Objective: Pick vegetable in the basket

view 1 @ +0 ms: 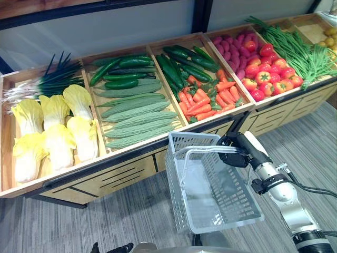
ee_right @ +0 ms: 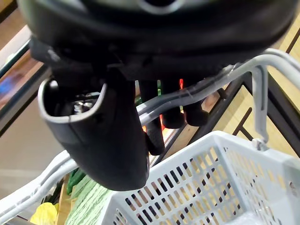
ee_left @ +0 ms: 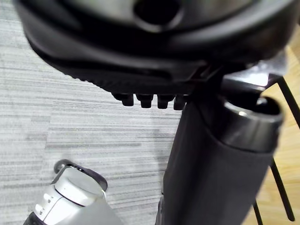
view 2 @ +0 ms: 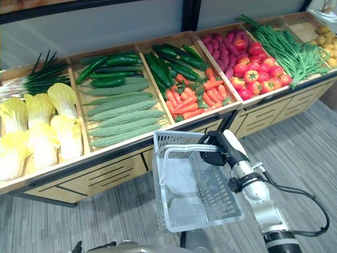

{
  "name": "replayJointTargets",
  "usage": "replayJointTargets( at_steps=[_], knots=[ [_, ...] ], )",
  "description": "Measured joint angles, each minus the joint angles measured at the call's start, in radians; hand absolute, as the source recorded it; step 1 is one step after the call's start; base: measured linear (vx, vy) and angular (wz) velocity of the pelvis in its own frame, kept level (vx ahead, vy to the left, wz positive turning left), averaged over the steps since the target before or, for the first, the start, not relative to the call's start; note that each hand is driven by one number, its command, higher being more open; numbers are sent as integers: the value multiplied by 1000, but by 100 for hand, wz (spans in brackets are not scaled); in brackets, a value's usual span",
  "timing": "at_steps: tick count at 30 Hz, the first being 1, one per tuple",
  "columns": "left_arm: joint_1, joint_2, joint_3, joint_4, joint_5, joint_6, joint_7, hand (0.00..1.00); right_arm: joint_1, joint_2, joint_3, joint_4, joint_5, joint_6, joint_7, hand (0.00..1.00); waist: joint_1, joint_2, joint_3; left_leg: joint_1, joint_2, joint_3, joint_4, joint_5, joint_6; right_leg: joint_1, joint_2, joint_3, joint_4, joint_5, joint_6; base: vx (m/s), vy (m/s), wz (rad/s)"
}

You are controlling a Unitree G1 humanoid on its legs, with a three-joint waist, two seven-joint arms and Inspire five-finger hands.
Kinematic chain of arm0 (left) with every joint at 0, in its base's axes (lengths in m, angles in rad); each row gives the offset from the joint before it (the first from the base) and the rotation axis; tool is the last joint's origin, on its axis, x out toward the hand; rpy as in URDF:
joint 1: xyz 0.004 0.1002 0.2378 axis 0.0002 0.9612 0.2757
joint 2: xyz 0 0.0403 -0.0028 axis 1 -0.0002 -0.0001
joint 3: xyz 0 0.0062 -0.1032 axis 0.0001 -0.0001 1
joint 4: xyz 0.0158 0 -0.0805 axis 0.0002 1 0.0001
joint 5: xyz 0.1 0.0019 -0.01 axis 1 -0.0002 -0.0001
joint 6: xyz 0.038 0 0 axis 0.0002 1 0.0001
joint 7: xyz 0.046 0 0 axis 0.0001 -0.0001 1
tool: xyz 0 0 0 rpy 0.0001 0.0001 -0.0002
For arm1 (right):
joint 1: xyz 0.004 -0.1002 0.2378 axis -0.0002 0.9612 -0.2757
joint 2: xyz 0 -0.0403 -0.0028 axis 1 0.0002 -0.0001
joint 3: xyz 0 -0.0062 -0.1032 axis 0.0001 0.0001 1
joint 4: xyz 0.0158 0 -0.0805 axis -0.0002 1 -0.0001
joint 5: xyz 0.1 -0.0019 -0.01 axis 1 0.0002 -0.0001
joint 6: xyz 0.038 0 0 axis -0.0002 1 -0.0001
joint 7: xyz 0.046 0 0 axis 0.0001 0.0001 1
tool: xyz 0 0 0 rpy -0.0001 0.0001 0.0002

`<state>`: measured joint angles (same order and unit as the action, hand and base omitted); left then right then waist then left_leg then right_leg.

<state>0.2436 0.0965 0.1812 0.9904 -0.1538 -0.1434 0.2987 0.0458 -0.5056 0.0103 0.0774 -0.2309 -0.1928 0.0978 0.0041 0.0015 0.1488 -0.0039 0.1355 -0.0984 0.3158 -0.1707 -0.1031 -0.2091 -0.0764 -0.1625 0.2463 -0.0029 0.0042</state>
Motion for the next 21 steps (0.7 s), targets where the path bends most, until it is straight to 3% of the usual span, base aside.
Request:
replayJointTargets(
  at_steps=[3,5,8,9,11,16,21],
  knots=[
    [-7,-10,-8,-6,21,-34,0,100,83,10,-66,-13,-3,-1,0,0,-19,-10,1,11,37,211,-15,64,26,105,-31,-128,-59,-16,-8,78,-217,136],
    [-5,-9,-7,-5,29,-43,3,100,117,7,-103,-17,-3,-1,-1,0,-33,-5,-1,26,48,276,-87,88,23,125,-34,-198,-67,-32,-3,-58,-133,110],
    [-3,-11,-8,14,28,-43,2,100,122,0,-110,-21,-2,-1,-16,0,-39,7,-4,43,51,275,-205,84,10,98,-23,-231,-56,-39,6,-111,-8,45],
    [-3,-13,-6,29,25,-41,3,100,121,2,-106,-20,-2,-1,-16,0,-34,9,-4,39,50,277,-224,73,-12,85,-21,-226,-56,-28,10,-133,49,4],
    [7,-19,-6,41,13,-40,3,100,121,2,-90,-20,-2,-1,-14,0,-30,11,-3,37,46,284,-224,74,-8,86,-22,-211,-77,-2,18,-97,73,-11],
    [14,-24,-5,56,7,-33,4,100,121,2,-67,-5,-4,-1,-14,0,-37,57,-8,38,28,305,-234,77,-3,85,-29,-188,-116,31,23,-7,78,-13],
    [7,-23,-8,55,7,-29,3,100,121,-7,-68,20,-6,-2,-15,0,-57,67,-14,56,27,309,-267,98,-16,91,-21,-187,-134,38,19,84,35,-2]
  ],
)
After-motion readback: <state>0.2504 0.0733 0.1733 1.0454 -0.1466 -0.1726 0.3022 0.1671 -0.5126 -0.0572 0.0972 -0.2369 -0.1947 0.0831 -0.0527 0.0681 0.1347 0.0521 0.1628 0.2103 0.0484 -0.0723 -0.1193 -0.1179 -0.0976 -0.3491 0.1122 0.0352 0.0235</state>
